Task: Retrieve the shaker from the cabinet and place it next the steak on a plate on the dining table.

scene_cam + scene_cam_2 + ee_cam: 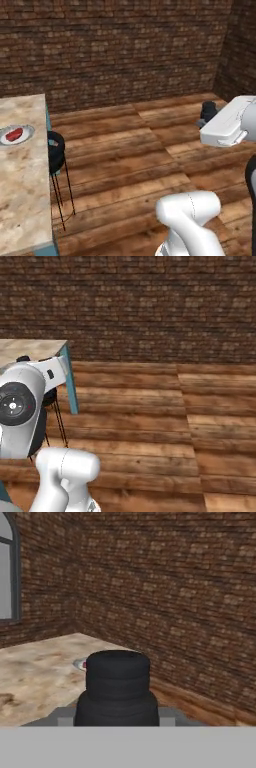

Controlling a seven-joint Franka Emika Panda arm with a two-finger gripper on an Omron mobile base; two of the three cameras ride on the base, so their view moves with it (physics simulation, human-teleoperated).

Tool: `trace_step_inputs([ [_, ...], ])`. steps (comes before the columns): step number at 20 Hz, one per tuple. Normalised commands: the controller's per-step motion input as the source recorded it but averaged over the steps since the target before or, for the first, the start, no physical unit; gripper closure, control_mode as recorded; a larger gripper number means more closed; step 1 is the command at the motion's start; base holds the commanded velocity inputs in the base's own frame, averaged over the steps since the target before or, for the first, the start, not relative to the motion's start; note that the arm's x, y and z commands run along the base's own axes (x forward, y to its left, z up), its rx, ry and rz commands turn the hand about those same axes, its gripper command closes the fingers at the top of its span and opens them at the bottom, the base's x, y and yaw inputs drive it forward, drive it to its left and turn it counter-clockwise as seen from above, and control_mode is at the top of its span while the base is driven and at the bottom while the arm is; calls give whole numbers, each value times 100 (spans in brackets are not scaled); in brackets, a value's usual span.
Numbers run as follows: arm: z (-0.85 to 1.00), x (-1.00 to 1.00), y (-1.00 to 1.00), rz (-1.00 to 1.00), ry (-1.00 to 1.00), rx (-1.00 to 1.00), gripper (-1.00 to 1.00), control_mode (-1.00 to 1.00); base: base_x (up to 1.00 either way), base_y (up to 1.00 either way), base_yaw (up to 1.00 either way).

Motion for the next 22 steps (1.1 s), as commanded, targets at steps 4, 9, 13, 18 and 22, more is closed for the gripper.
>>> trace_step_inputs([
  [4,0,0,0,0,0,0,100,100,100,-39,49],
  [9,0,0,0,0,0,0,100,100,94,-37,66],
  [13,0,0,0,0,0,0,100,100,89,-38,67],
  [18,0,0,0,0,0,0,100,100,89,-40,67],
  [22,0,0,0,0,0,0,100,100,87,-37,68],
])
